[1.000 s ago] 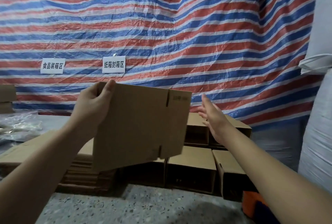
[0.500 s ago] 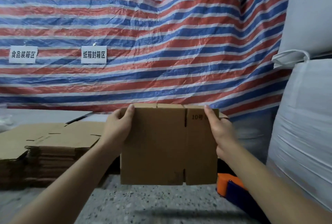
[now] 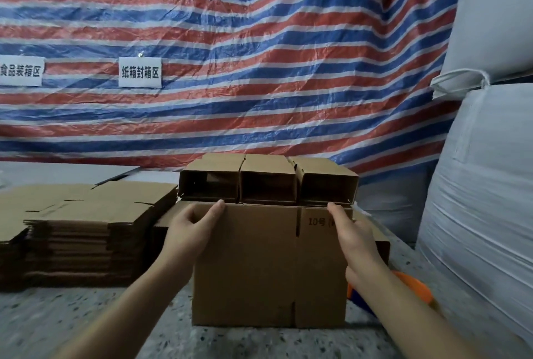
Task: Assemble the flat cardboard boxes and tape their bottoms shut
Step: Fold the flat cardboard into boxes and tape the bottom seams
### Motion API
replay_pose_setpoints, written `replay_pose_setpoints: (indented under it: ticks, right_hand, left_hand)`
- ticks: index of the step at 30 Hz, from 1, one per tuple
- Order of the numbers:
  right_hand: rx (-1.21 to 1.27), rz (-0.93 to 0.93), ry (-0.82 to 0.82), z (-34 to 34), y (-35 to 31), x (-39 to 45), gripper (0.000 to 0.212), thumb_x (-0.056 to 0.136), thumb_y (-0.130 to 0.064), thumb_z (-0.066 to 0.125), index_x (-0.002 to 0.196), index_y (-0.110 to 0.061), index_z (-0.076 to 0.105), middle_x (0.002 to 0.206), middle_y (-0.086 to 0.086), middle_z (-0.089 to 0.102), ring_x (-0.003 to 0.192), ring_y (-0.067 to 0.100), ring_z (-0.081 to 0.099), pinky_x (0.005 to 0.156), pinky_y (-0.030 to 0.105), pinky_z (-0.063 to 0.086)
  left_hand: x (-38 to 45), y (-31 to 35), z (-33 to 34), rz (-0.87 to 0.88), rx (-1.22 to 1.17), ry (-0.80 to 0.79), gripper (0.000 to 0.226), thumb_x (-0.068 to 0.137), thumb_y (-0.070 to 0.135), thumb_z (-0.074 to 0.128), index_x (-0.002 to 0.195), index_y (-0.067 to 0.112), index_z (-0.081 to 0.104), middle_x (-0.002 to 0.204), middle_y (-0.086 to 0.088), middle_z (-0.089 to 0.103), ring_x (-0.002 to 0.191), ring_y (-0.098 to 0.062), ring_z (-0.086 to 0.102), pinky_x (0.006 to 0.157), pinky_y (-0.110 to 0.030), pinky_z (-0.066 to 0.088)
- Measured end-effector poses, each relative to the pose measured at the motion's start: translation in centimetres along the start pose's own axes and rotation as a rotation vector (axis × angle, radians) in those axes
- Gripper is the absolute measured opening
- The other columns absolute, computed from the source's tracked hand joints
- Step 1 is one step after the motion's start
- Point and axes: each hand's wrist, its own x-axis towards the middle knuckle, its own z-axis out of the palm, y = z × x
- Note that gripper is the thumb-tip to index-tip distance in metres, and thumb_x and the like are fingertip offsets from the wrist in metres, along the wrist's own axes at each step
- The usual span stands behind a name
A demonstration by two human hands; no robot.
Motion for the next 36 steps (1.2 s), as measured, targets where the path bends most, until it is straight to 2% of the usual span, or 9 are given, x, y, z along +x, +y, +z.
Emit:
replay_pose_setpoints:
  ticks: [3,8,12,19,23,25,30,33,36]
  right_hand:
    - [0.013,-0.02,0.021,0.2,-0.2,-0.2,0.046,0.094,-0.049,0.06,0.103,-0.005,0.067,0.102,0.024,0.072,0.094,0.038,0.071,0.095,0.056,0.053]
    - [0.022,-0.071,0.046,0.6,-0.2,-0.3,0.04,0.095,-0.044,0.059,0.106,-0.006,0.064,0.101,0.024,0.07,0.097,0.036,0.068,0.099,0.057,0.051]
    - [0.053,-0.063,0.036,0.8,0.0,-0.7,0.042,0.092,-0.049,0.064,0.114,-0.014,0.065,0.107,0.01,0.072,0.105,0.03,0.067,0.1,0.055,0.051]
    - [0.135,-0.026,0.052,0.9,0.7,-0.7,0.044,0.09,-0.055,0.065,0.117,-0.021,0.059,0.111,0.003,0.067,0.102,0.022,0.061,0.094,0.041,0.045]
    - [0.134,-0.054,0.047,1.1,0.9,-0.8,0.035,0.094,-0.053,0.059,0.103,-0.019,0.059,0.097,0.008,0.064,0.088,0.019,0.058,0.086,0.04,0.041]
    - [0.112,-0.072,-0.002,1.0,0.5,-0.7,0.042,0.096,-0.052,0.053,0.103,-0.012,0.065,0.097,0.02,0.069,0.093,0.03,0.066,0.081,0.039,0.048]
    - [0.124,-0.133,-0.282,0.7,-0.2,0.2,0.055,0.09,-0.057,0.049,0.105,-0.008,0.068,0.097,0.022,0.071,0.085,0.03,0.071,0.071,0.041,0.058]
    - [0.119,-0.08,-0.363,0.3,0.6,0.8,0.054,0.093,-0.06,0.043,0.091,-0.015,0.072,0.088,0.015,0.069,0.076,0.023,0.071,0.066,0.035,0.058]
    - [0.113,-0.01,-0.402,0.0,1.5,1.3,0.057,0.08,-0.072,0.041,0.072,-0.027,0.075,0.083,0.007,0.073,0.071,0.016,0.073,0.062,0.031,0.057]
  left_hand:
    - [1.1,1.3,-1.3,-0.116,0.085,-0.153,0.024,0.086,0.047,0.068,0.096,0.026,0.068,0.095,-0.004,0.07,0.092,-0.022,0.065,0.074,-0.037,0.052]
    - [2.8,3.5,-2.4,-0.165,0.164,-0.428,0.023,0.093,0.034,0.06,0.096,0.013,0.07,0.084,-0.007,0.073,0.077,-0.017,0.07,0.065,-0.027,0.053]
    - [3.1,3.4,-2.6,-0.245,0.086,-0.536,0.027,0.09,0.033,0.062,0.098,0.01,0.073,0.087,-0.01,0.072,0.074,-0.018,0.069,0.068,-0.03,0.054]
    - [2.5,3.0,-2.4,-0.276,0.035,-0.47,0.03,0.089,0.037,0.065,0.098,0.01,0.075,0.086,-0.011,0.075,0.07,-0.019,0.072,0.064,-0.03,0.053]
    - [1.9,3.5,-2.0,-0.285,0.022,-0.451,0.026,0.091,0.033,0.064,0.095,0.01,0.074,0.077,-0.011,0.072,0.064,-0.018,0.069,0.062,-0.03,0.053]
    - [1.5,4.0,-2.1,-0.303,-0.029,-0.5,0.024,0.093,0.029,0.061,0.091,0.015,0.08,0.083,-0.012,0.073,0.065,-0.018,0.068,0.061,-0.029,0.055]
    - [0.8,4.1,-1.3,-0.279,-0.257,-0.521,0.038,0.096,0.009,0.043,0.095,0.023,0.078,0.09,-0.011,0.075,0.061,-0.018,0.064,0.053,-0.026,0.053]
    - [0.1,3.0,-0.6,-0.243,-0.257,-0.492,0.029,0.099,0.021,0.046,0.098,0.027,0.075,0.082,-0.007,0.076,0.057,-0.016,0.069,0.05,-0.027,0.054]
    - [-0.6,1.5,-0.3,-0.235,-0.31,-0.466,0.038,0.096,0.045,0.05,0.084,0.024,0.08,0.078,-0.008,0.074,0.063,-0.018,0.071,0.054,-0.029,0.055]
